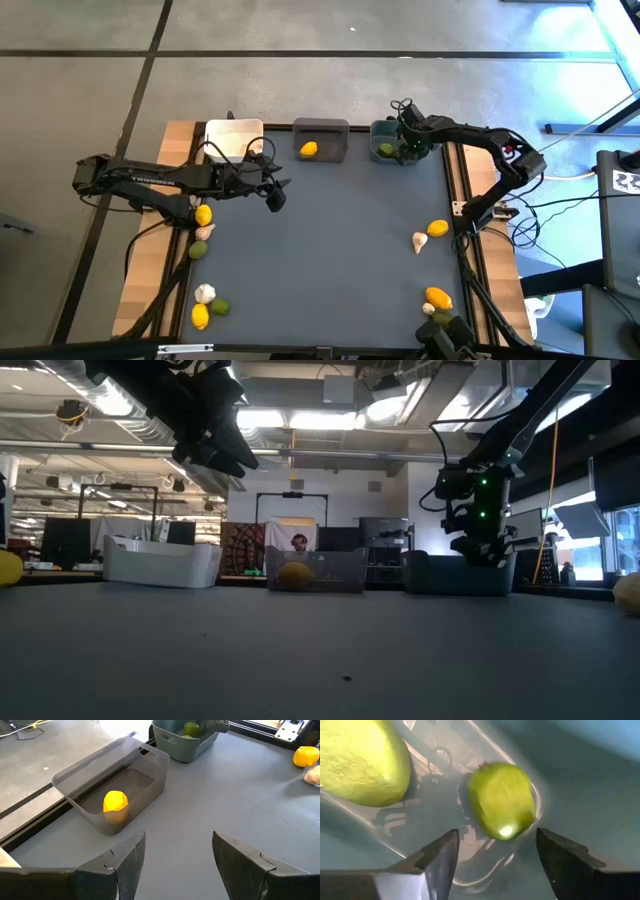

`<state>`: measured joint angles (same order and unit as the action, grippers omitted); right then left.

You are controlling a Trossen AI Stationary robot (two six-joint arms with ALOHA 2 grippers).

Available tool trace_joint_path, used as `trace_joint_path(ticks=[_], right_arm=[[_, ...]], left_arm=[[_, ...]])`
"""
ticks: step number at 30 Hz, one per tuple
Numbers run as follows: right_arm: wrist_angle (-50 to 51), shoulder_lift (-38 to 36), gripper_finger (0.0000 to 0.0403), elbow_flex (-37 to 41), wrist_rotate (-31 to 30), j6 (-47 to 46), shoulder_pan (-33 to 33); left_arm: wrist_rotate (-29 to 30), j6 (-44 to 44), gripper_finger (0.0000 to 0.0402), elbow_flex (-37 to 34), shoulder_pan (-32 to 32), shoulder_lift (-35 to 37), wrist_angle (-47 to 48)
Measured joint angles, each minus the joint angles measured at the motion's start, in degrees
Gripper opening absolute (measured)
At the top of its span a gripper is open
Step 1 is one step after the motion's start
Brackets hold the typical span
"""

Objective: Sort produce into baskets
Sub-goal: Put the lemon into the black bin

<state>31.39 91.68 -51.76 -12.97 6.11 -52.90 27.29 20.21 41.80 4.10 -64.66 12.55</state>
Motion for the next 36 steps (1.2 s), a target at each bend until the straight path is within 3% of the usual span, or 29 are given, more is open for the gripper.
trace_joint_path(ticks=[7, 18, 36], right_arm=[[7.0, -3.5, 0.026, -4.3, 0.5, 0.2, 0.3], [22.6, -13.2, 0.0253, -7.6, 0.5, -1.3, 6.5], [45.6, -22.2, 0.0253, -7.6, 0.6, -18.8, 28.2]], left_arm=[[0.0, 0.0, 0.0225, 0.0, 0.0, 0.0, 0.0], [0.0, 0.0, 0.0225, 0.0, 0.0, 0.0, 0.0], [0.0, 0.0, 0.0225, 0.0, 0.0, 0.0, 0.0]])
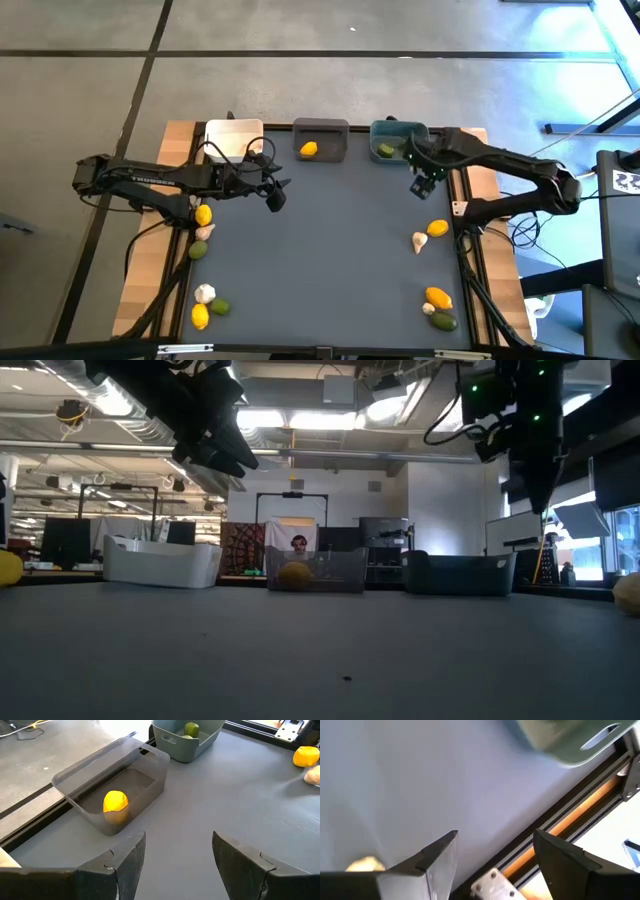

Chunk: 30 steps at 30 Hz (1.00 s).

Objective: Sort produce into baskets
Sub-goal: Put the lemon into the black bin

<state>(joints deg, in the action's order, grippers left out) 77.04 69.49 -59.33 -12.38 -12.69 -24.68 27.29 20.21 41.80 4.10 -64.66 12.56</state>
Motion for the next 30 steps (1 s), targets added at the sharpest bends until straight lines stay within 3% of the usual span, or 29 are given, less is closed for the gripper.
trace_joint_path(ticks=[10, 18, 30], right_arm=[[4.7, 0.0, 0.0253, 0.1, 0.1, -10.0, 14.1], [5.4, 0.0, 0.0253, 1.5, 4.7, -15.8, 23.2], [2.0, 0.1, 0.0253, 12.5, 11.1, -18.6, 29.4]], left_arm=[[0.0, 0.0, 0.0225, 0.0, 0.0, 0.0, 0.0], [0.0, 0.0, 0.0225, 0.0, 0.0, 0.0, 0.0], [0.0, -0.7, 0.0225, 0.0, 0.0, 0.0, 0.0]])
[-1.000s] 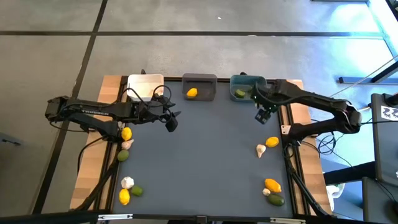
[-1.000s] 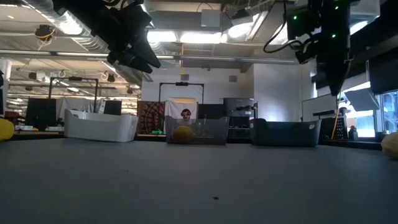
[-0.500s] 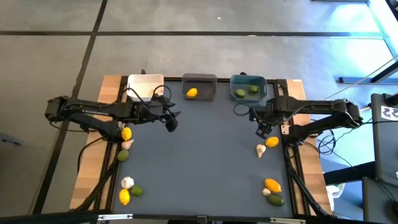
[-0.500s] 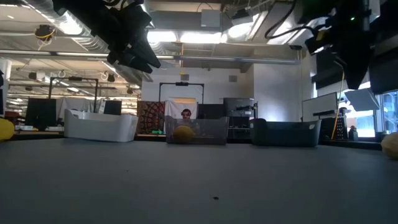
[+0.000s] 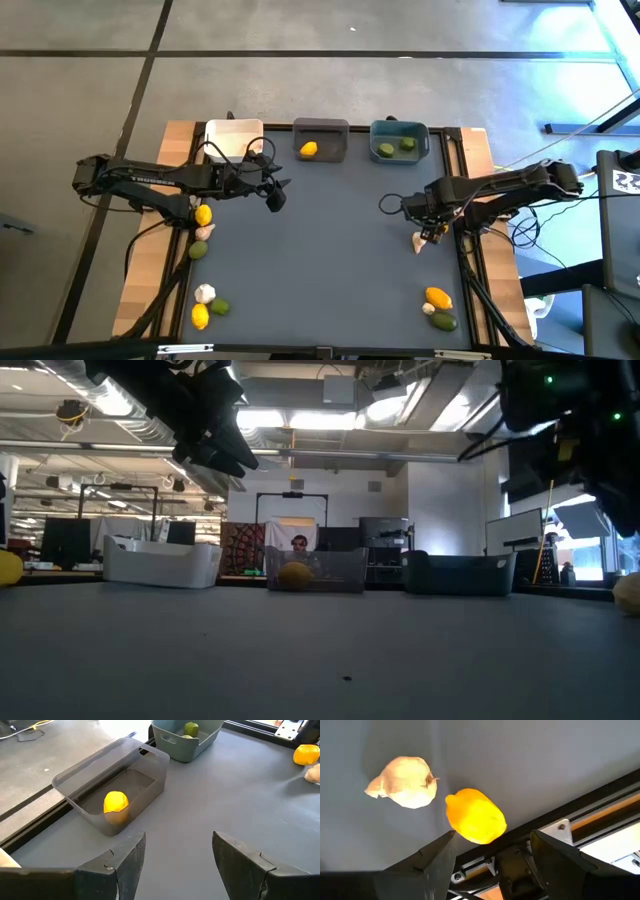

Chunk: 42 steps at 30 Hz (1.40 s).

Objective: Sort produce into baskets
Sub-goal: Put the lemon into the black bin

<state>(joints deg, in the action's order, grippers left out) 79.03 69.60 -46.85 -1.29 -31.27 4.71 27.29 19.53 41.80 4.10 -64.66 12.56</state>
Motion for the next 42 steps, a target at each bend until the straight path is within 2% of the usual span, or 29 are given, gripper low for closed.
trace_joint_path(ticks=[11, 37, 40, 42], right_arm=[[-5.6, 2.7, 0.0253, 2.3, 3.9, 1.9, -0.2], [-7.4, 24.2, 0.0252, 2.4, 3.6, 10.6, -0.2], [-7.4, 25.3, 0.0241, 2.4, 2.9, 10.7, -0.2], [-7.3, 25.5, 0.022, 2.4, 3.2, 11.0, -0.2]], left_arm=[[0.0, 0.1, 0.0225, 0.0, 0.0, 0.0, -0.6], [0.0, 0.0, 0.0225, 0.0, 0.0, 0.0, -1.5], [0.0, 0.0, 0.0225, 0.0, 0.0, 0.0, -1.5], [0.0, 0.0, 0.0225, 0.0, 0.0, 0.0, -1.5]])
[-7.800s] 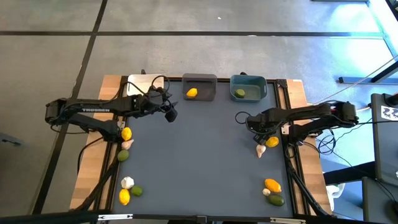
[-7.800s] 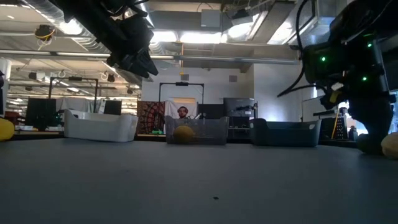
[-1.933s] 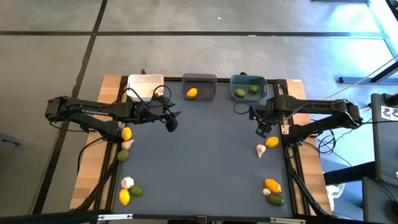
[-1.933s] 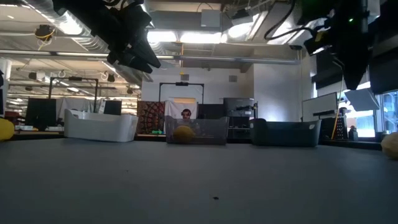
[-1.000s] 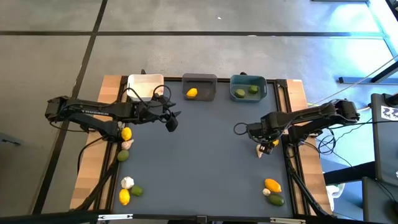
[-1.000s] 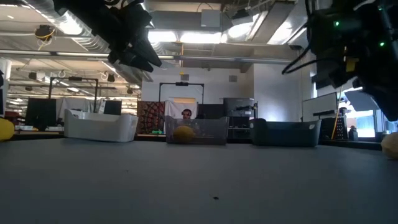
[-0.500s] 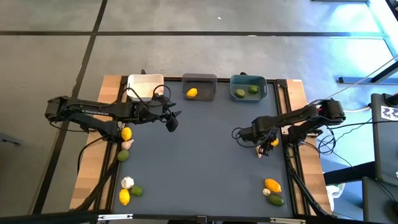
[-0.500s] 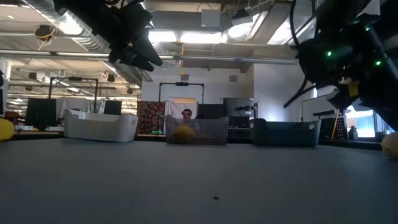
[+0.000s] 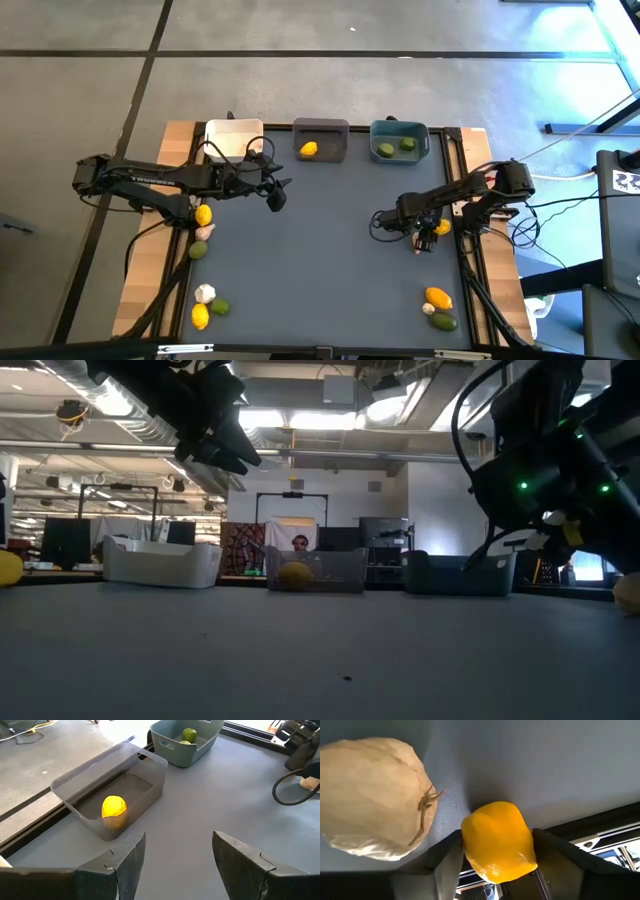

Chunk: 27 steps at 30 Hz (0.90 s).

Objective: Sort produce into baskets
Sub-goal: Put the lemon into the black bin

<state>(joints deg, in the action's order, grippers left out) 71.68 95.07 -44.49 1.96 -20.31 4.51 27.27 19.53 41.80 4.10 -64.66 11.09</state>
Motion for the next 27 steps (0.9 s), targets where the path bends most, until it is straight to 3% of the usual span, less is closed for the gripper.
trace_joint_path(ticks=[5, 8, 15, 27], right_arm=[[0.3, 0.0, 0.0149, 0.0, 0.2, 0.7, 0.0], [0.4, 0.0, 0.0129, -0.2, 0.2, 1.2, 0.0], [2.8, -1.5, 0.0145, -3.3, -1.3, 1.3, 0.0], [4.1, -12.9, 0.0144, -11.4, -7.6, 0.8, 0.0]], left_arm=[[0.0, -0.4, 0.0225, 0.0, 0.0, 0.0, 0.0], [0.0, -0.4, 0.0225, 0.0, 0.0, 0.0, 0.0], [0.0, -0.1, 0.0225, 0.0, 0.0, 0.0, 0.0], [-0.2, -2.3, 0.0225, 0.0, -1.9, 0.0, -2.1]])
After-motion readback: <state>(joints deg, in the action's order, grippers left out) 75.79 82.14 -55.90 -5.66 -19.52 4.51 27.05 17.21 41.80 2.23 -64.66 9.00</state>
